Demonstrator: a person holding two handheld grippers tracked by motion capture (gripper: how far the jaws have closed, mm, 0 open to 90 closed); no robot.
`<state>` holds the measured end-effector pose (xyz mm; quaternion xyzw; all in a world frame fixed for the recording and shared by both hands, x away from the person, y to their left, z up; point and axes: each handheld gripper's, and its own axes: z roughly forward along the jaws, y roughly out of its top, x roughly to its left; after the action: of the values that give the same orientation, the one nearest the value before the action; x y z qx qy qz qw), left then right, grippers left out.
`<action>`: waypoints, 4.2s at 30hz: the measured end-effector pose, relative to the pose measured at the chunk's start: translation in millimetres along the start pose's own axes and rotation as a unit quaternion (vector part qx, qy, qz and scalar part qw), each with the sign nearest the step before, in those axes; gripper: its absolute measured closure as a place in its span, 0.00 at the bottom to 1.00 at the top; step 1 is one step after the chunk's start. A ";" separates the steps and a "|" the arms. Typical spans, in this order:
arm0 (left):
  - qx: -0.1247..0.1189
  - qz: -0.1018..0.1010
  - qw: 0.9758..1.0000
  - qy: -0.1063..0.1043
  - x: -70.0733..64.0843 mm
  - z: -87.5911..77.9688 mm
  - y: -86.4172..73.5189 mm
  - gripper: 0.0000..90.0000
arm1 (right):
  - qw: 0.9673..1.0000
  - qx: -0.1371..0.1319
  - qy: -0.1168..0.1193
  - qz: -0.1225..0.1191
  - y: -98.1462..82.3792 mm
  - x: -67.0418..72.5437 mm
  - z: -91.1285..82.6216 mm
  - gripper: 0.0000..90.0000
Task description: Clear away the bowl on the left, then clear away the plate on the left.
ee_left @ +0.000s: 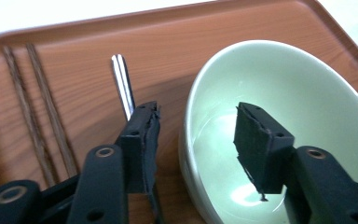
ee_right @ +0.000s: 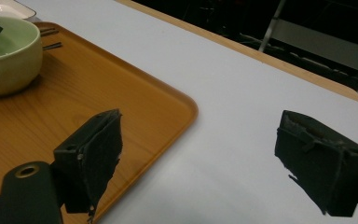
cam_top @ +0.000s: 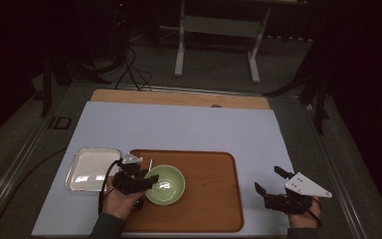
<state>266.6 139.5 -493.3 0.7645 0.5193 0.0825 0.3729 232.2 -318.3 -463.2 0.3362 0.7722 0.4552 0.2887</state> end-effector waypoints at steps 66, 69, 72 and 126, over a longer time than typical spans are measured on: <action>-0.080 0.053 0.995 0.010 16.7 -40.3 8.8 0.29 | 1.000 0.001 0.002 0.000 -0.1 0.5 -0.1 0.16; -0.084 0.051 0.995 0.014 19.3 -43.1 9.5 0.29 | 1.000 0.000 0.002 0.001 0.0 1.0 0.0 0.16; -0.089 0.048 0.995 0.019 21.8 -45.4 9.9 0.29 | 1.000 0.000 0.001 0.000 -0.3 0.3 -0.4 0.16; -0.127 -0.050 0.978 0.157 106.2 -91.8 -3.5 0.32 | 1.000 0.001 0.002 -0.001 -0.4 0.0 0.0 0.16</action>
<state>264.4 275.5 -458.3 0.6615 0.5945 0.2478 0.3841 232.1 -318.5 -463.5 0.3346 0.7735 0.4549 0.2875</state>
